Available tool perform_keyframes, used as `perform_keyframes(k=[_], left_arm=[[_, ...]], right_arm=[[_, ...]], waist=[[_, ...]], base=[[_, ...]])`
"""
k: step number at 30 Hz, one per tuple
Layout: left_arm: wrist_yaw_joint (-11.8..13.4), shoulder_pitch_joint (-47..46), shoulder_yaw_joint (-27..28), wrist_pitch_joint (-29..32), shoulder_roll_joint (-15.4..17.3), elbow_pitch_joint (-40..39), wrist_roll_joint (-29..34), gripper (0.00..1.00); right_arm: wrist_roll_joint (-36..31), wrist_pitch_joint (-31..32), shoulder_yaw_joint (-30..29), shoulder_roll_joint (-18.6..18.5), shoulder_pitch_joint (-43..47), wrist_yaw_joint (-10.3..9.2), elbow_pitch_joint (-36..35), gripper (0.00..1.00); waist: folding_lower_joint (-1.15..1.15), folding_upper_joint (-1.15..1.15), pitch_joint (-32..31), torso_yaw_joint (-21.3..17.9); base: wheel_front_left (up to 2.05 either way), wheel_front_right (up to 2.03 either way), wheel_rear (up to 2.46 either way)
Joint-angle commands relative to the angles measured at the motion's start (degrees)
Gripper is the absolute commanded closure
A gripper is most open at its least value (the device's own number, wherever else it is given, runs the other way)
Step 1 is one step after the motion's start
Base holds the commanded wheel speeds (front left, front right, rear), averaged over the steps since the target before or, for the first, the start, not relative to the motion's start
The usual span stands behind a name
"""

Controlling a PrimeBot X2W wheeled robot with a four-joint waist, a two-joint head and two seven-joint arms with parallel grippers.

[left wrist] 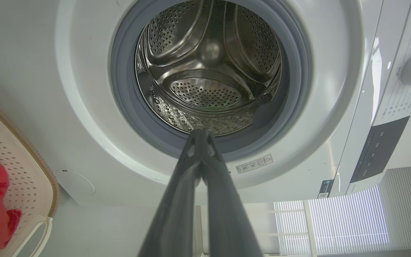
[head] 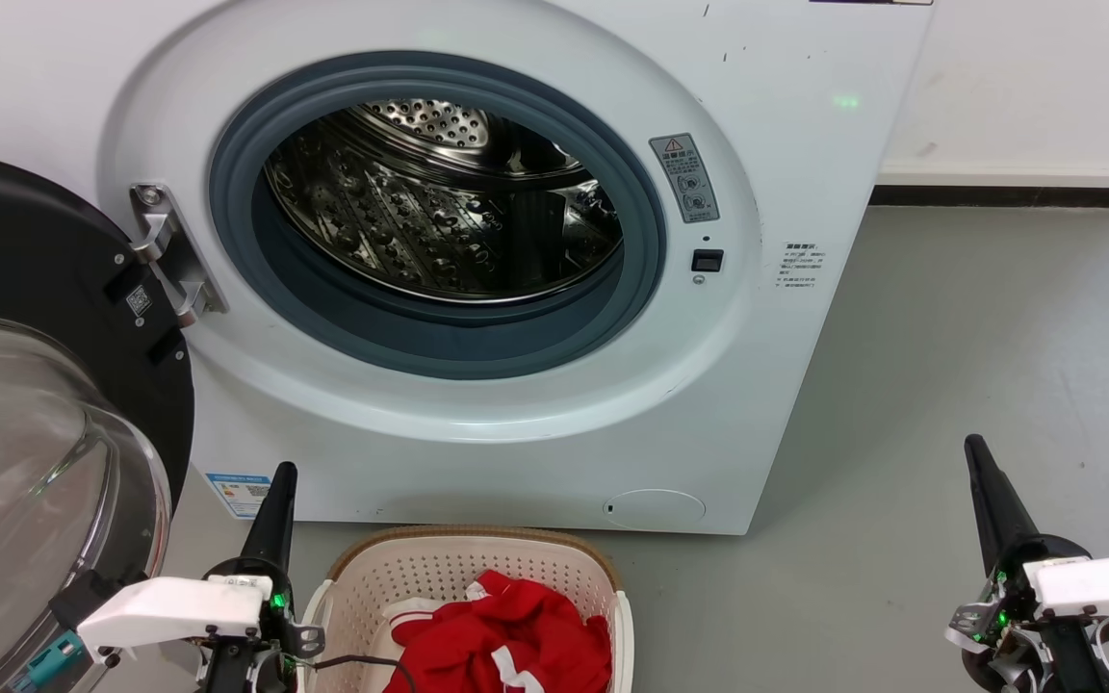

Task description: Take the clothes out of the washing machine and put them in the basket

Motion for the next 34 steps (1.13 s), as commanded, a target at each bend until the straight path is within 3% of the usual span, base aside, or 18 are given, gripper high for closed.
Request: perform_keyframes(k=[1,22,34], left_arm=[[-0.21,-0.87,0.38,0.27,-0.08,0.02,-1.16,1.0],[-0.62,-1.29,2.12,2.7,-0.5,1.02,-10.21,1.0],[-0.61,-1.29,2.41,3.06,-0.74,1.03,-9.81,1.0]], right_arm=[[1.34,0.46,0.1,-0.3,-1.19,0.01,0.24,1.0],[10.93,2.57,0.22,-0.34,-1.74,0.0,2.24,1.0],[10.88,2.55,0.2,-0.34,-1.74,0.0,2.22,1.0]], waist=[[0.0,0.0,-0.03,-0.06],[0.0,0.0,-0.49,-1.0],[0.0,0.0,-0.51,-1.02]], base=[[0.0,0.0,0.0],[0.0,0.0,0.0],[0.0,0.0,0.0]])
